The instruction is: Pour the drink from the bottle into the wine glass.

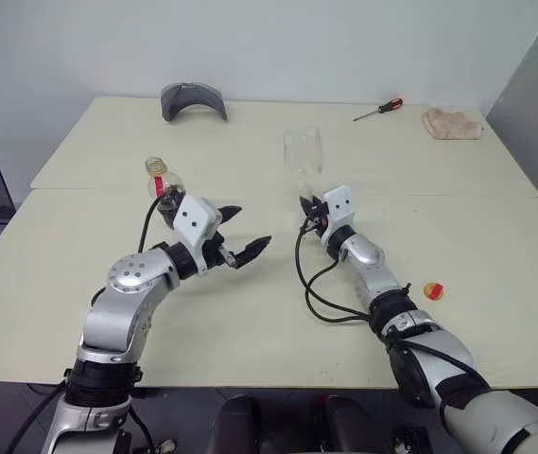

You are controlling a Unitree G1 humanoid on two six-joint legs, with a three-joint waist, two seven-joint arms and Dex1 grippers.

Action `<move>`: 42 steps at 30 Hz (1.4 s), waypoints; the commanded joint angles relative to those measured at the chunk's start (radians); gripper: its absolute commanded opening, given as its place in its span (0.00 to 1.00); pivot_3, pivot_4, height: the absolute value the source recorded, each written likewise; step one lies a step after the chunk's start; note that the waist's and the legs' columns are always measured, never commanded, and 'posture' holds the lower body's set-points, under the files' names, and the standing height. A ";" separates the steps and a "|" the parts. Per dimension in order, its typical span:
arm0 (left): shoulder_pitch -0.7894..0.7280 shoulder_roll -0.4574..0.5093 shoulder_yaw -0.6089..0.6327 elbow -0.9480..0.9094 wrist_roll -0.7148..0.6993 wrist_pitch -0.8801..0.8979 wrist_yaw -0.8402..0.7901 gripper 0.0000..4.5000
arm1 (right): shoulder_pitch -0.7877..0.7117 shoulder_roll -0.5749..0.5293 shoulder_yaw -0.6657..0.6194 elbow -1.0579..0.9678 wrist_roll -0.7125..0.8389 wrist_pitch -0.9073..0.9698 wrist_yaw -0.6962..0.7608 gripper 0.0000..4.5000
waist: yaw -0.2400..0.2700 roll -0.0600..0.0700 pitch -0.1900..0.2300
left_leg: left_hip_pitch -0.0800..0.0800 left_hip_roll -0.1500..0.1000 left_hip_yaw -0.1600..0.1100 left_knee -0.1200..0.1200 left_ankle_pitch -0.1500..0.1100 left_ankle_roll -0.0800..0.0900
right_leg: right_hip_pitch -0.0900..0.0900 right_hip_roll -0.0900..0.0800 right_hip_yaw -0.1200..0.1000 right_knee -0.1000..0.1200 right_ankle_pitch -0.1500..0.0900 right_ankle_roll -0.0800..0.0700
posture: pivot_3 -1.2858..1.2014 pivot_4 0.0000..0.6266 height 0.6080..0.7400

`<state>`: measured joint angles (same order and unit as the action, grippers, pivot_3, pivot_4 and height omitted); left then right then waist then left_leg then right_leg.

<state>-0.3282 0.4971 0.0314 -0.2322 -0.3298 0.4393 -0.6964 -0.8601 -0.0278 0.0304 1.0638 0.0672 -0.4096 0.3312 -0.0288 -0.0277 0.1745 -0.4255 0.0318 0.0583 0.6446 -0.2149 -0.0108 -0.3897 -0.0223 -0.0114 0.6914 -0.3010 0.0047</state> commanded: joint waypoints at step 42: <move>-0.122 -0.001 -0.016 0.012 -0.029 -0.023 -0.063 1.00 | 0.113 -0.165 0.002 -0.153 -0.110 0.114 0.023 1.00 | -0.001 0.000 0.000 | 0.001 0.000 0.000 0.000 0.001 -0.001 | 0.000 0.000 0.000 0.001 0.000 0.000 | 0.52 0.24 1.00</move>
<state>-0.4274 0.4973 0.0145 -0.1915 -0.3544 0.4418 -0.7553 -0.7544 -0.1874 0.0332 0.9456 -0.0397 -0.3032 0.3559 -0.0300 -0.0278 0.1745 -0.4244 0.0317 0.0587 0.6448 -0.2144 -0.0117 -0.3892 -0.0221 -0.0111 0.6927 -0.3010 0.0048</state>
